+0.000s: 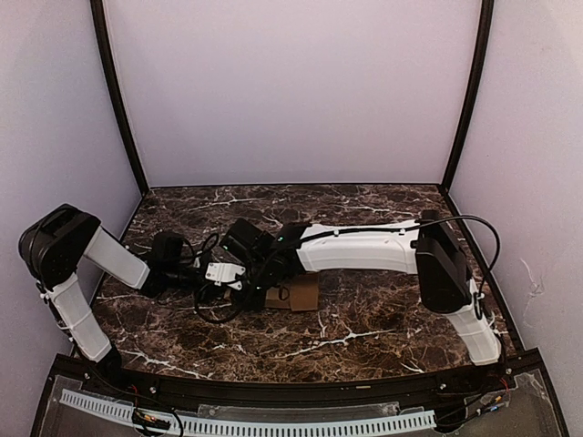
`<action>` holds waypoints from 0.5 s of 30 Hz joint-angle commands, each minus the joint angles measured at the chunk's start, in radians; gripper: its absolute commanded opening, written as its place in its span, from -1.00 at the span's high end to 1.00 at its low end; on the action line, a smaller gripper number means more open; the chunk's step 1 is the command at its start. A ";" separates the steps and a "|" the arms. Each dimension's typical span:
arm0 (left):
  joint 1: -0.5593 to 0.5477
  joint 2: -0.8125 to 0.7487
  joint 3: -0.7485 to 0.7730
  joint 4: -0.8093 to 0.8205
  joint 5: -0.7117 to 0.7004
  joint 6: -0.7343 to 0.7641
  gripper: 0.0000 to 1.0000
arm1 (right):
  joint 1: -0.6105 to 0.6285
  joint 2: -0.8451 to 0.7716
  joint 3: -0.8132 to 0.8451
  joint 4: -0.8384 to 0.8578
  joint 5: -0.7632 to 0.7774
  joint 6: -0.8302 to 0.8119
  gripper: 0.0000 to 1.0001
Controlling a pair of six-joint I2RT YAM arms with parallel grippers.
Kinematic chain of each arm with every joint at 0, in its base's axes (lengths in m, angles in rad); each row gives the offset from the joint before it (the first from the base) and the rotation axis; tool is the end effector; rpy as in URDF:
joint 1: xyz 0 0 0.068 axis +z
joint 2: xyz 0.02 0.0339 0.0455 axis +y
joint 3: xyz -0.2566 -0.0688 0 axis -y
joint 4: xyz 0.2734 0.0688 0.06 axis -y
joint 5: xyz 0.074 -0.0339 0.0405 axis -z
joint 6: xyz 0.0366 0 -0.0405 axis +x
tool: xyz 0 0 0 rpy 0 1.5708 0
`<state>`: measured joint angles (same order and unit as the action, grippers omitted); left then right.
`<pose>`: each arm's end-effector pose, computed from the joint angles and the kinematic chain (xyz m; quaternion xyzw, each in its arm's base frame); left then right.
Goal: Fold the paper box
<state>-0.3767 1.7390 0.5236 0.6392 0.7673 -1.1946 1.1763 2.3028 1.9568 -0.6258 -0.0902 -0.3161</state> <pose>0.2682 -0.1334 0.0764 -0.1602 0.8188 -0.5454 0.0800 0.2012 0.4918 0.1769 -0.6577 0.6918 0.1620 0.2499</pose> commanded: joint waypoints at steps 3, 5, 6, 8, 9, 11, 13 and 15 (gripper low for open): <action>-0.010 -0.028 0.068 -0.160 0.005 0.100 0.98 | -0.016 -0.236 -0.099 -0.055 -0.022 -0.095 0.12; -0.010 -0.062 0.117 -0.292 -0.013 0.181 0.98 | -0.037 -0.311 -0.121 -0.100 -0.068 -0.122 0.00; -0.010 -0.072 0.137 -0.342 -0.040 0.213 0.98 | -0.049 -0.344 -0.125 -0.116 -0.087 -0.131 -0.03; -0.010 -0.105 0.202 -0.510 -0.090 0.318 0.98 | -0.081 -0.415 -0.154 -0.126 -0.110 -0.135 -0.08; -0.009 -0.124 0.250 -0.618 -0.111 0.387 0.98 | -0.101 -0.449 -0.174 -0.124 -0.118 -0.136 -0.10; -0.010 -0.148 0.319 -0.756 -0.160 0.471 0.98 | -0.148 -0.517 -0.239 -0.087 -0.101 -0.131 -0.14; -0.010 -0.165 0.390 -0.880 -0.218 0.549 0.98 | -0.213 -0.577 -0.324 -0.032 -0.103 -0.107 -0.15; -0.010 -0.176 0.461 -0.988 -0.262 0.625 0.98 | -0.299 -0.617 -0.404 0.018 -0.152 -0.063 -0.15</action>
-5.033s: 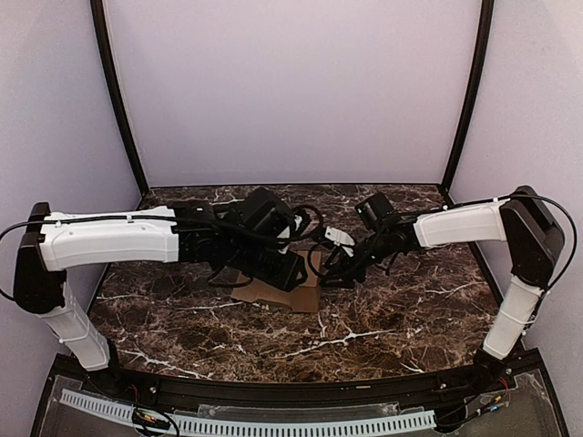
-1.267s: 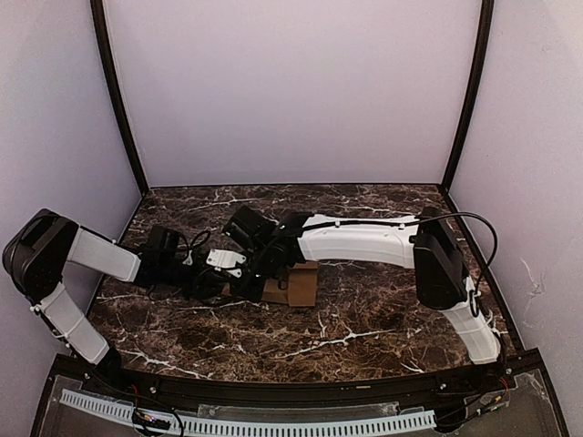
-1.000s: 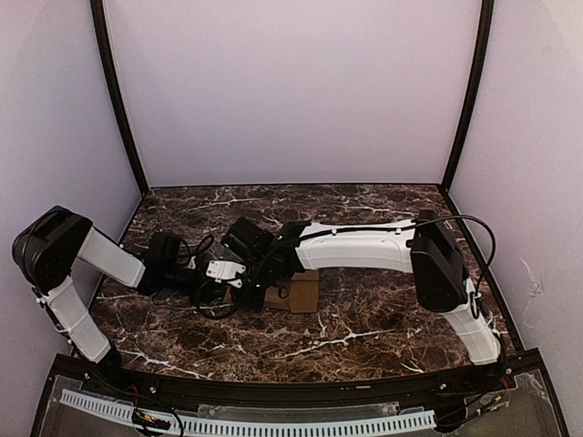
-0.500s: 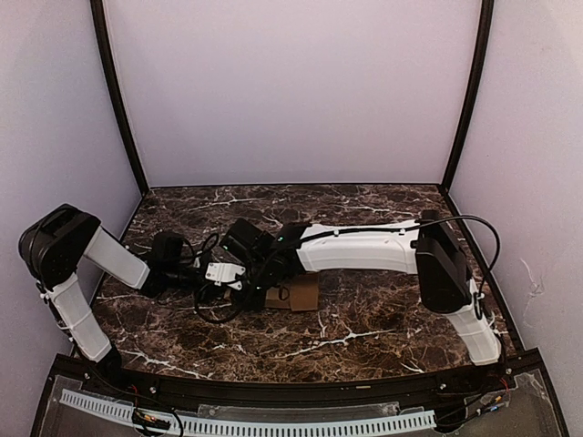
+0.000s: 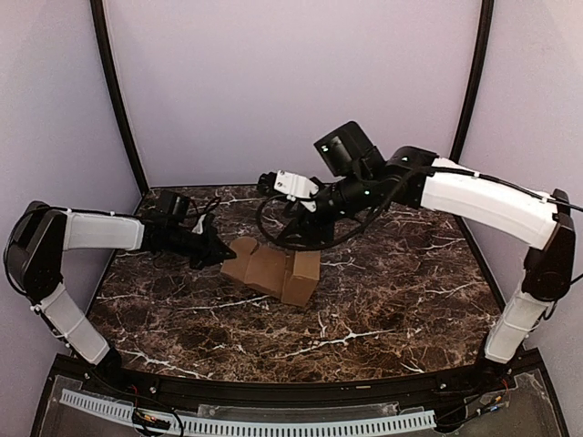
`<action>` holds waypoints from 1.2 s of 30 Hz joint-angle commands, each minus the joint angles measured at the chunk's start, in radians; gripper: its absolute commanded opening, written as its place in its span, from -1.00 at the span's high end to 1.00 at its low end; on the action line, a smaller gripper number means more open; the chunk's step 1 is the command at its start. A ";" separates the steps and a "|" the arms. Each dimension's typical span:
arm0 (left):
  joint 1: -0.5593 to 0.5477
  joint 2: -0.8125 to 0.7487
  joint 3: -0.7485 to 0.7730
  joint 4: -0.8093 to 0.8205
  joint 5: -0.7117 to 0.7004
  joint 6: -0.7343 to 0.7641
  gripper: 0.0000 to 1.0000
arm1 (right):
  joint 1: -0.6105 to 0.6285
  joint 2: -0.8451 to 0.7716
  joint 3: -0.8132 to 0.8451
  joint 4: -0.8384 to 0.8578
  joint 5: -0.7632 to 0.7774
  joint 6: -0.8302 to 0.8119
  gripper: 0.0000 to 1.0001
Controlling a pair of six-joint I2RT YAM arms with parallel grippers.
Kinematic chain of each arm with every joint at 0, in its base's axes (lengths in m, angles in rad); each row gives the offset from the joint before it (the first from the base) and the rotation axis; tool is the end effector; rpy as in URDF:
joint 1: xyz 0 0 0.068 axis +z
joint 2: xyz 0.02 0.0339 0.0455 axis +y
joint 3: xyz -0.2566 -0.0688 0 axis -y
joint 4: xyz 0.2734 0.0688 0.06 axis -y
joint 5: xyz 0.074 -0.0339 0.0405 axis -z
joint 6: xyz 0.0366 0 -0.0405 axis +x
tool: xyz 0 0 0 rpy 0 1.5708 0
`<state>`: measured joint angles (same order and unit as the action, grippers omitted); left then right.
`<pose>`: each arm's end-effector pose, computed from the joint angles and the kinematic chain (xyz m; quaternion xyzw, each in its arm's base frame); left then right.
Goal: Fold the paper box
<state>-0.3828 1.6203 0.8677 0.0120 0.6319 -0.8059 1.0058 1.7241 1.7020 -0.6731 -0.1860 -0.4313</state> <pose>0.3163 -0.1507 0.1568 -0.0601 0.8767 -0.4502 0.1584 0.2182 0.3569 0.3506 -0.6233 0.6529 0.2003 0.3810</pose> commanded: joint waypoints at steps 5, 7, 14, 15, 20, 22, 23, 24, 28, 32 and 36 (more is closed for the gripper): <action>-0.007 -0.061 0.284 -0.576 -0.239 0.388 0.99 | -0.268 -0.089 -0.328 0.177 -0.122 0.083 -0.16; -0.018 -0.053 0.343 -0.660 -0.316 0.455 0.98 | -0.288 -0.104 -0.384 0.212 -0.118 0.077 -0.16; -0.103 -0.024 0.514 -0.851 -0.542 0.634 0.98 | -0.297 -0.110 -0.439 0.239 -0.144 0.087 -0.17; -0.109 -0.022 0.546 -0.859 -0.555 0.651 0.98 | -0.297 -0.108 -0.441 0.239 -0.145 0.087 -0.17; -0.163 -0.006 0.670 -0.909 -0.612 0.711 0.98 | -0.301 -0.103 -0.453 0.241 -0.156 0.091 -0.17; -0.188 0.011 0.734 -0.932 -0.619 0.747 0.98 | -0.302 -0.103 -0.460 0.241 -0.154 0.088 -0.17; -0.207 0.026 0.747 -0.948 -0.652 0.771 0.98 | -0.303 -0.104 -0.464 0.241 -0.150 0.086 -0.17; -0.218 0.037 0.774 -0.957 -0.665 0.785 0.98 | -0.306 -0.106 -0.467 0.241 -0.147 0.086 -0.17; -0.304 0.104 0.840 -1.003 -0.765 0.872 0.98 | -0.329 -0.121 -0.483 0.245 -0.152 0.092 -0.17; -0.383 0.143 0.862 -1.011 -0.826 0.919 0.98 | -0.355 -0.142 -0.499 0.249 -0.164 0.102 -0.19; -0.428 0.138 0.847 -0.982 -0.856 0.945 0.97 | -0.382 -0.146 -0.508 0.251 -0.207 0.117 -0.23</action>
<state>-0.7826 1.7641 1.7184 -0.9215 -0.1585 0.0803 0.6453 1.6073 1.2098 -0.4488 -0.3454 -0.3382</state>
